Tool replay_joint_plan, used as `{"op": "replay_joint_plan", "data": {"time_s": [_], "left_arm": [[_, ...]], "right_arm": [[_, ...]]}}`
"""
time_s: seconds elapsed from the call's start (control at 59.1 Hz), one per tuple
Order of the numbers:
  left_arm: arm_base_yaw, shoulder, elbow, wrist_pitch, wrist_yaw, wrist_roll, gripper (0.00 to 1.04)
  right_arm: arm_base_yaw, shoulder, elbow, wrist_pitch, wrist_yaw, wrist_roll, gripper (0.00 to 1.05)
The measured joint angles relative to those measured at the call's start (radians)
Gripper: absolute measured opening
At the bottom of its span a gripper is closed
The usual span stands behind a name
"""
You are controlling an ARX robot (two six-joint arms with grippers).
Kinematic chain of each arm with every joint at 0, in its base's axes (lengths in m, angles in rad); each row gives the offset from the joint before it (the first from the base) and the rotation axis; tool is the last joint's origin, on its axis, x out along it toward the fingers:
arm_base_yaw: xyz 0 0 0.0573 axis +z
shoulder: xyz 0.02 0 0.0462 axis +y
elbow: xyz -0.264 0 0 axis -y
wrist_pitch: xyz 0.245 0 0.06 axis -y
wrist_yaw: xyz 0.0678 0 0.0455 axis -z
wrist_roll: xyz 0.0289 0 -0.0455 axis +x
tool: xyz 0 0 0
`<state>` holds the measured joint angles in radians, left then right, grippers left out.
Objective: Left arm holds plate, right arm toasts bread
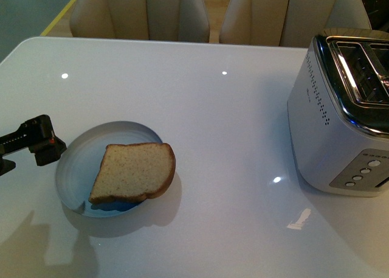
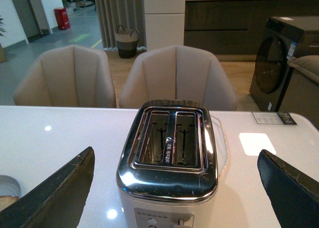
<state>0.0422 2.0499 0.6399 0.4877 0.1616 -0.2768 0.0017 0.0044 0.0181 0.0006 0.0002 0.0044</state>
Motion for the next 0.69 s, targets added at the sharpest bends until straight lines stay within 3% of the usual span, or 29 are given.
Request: {"op": "replay_joint_plan", "data": {"time_s": [0.693], "left_arm": [[-0.023,0.264,0.155,-0.031,-0.008,-0.016,0.97]], "right_arm": [[0.000,0.000,0.000,0.000,0.000,0.000,0.96]]}}
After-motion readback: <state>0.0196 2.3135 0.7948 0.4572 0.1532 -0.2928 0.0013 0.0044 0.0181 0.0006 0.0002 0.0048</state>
